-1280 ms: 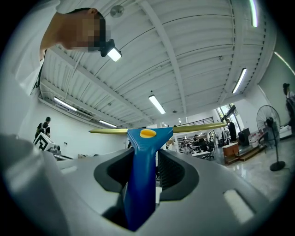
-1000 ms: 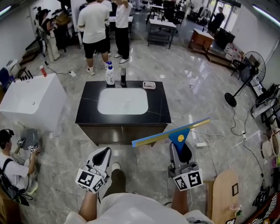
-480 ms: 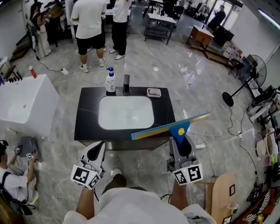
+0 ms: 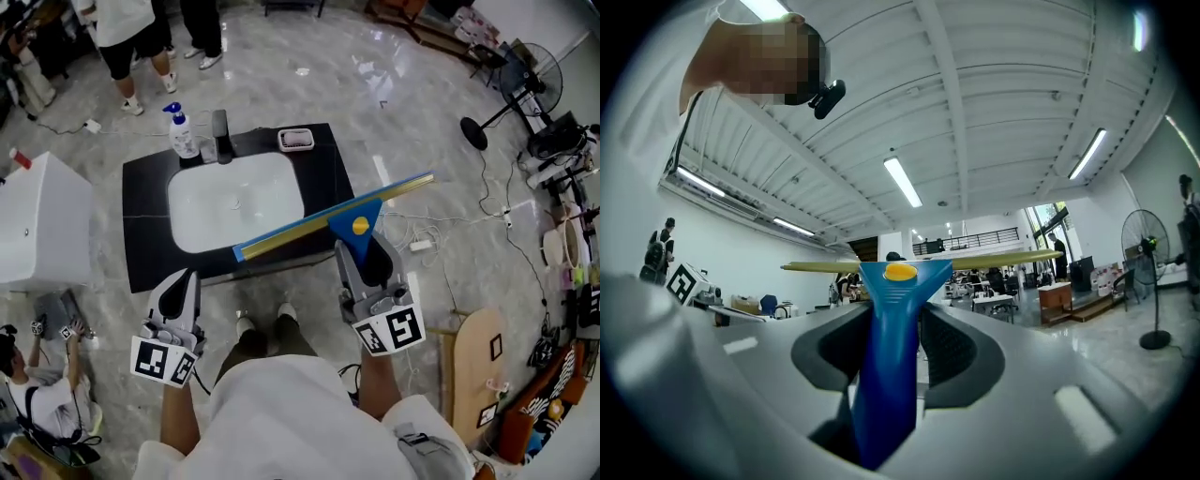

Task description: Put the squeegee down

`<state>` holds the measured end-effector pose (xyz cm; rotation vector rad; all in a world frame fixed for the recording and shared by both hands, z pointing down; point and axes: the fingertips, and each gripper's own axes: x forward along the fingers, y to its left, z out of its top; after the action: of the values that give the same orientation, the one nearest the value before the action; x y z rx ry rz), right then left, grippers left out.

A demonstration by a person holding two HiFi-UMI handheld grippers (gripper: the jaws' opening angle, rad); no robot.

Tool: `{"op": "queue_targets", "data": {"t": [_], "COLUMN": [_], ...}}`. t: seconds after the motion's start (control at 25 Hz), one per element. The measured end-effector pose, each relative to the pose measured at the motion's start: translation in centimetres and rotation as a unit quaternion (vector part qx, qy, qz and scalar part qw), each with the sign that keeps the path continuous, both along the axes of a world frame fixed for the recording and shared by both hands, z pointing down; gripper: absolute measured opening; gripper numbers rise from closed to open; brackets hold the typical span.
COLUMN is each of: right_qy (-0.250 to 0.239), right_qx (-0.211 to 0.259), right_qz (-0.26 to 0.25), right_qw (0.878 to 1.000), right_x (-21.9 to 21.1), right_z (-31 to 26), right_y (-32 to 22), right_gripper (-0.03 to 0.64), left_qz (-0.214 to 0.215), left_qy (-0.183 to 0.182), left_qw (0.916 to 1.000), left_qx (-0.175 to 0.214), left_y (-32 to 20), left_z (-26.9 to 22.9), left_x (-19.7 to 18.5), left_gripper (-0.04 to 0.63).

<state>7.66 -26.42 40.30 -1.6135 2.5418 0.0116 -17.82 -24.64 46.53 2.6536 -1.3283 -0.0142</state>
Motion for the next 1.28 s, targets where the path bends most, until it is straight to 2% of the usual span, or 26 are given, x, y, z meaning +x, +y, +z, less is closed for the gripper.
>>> {"op": "queue_targets", "data": {"t": [0.2,0.48,0.64,0.8,1.0,1.12,1.28], "right_qy": [-0.005,-0.001,0.030,0.084,0.134,0.174,0.221], "right_qx": [0.000,-0.014,-0.020,-0.054,-0.126,-0.176,-0.220], "right_qz": [-0.020,-0.034,-0.039,-0.037,-0.068,-0.086,-0.109], "right_qw": [1.000,0.999,0.999,0.994,0.981,0.965,0.944], "right_x": [1.9,3.4,3.7,4.1,3.9,3.7,3.2], "right_z": [0.0,0.7,1.7,5.5,13.5,18.5,23.8], "right_y": [-3.4,-6.4,-8.2,-9.8,-11.9,-12.7,-13.2], "right_gripper": [0.167,0.167,0.167,0.167,0.167,0.167,0.167], "left_qz": [-0.005,-0.009,-0.017,-0.020,-0.031,-0.042,-0.053], "left_qy": [-0.006,-0.017,-0.019,-0.019,-0.021,-0.021,-0.021], "left_qw": [1.0000,0.9998,0.9996,0.9995,0.9991,0.9987,0.9981], "left_qx": [-0.003,-0.008,-0.009,-0.016,-0.018,-0.020,-0.021], "left_y": [-1.6,-3.7,-4.5,-4.9,-4.9,-4.8,-4.6], "left_z": [-0.4,-0.9,-0.9,-0.3,0.0,0.1,0.3], "left_x": [3.3,5.5,6.0,6.5,6.7,6.3,6.1], "left_gripper": [0.000,0.000,0.000,0.000,0.000,0.000,0.000]}}
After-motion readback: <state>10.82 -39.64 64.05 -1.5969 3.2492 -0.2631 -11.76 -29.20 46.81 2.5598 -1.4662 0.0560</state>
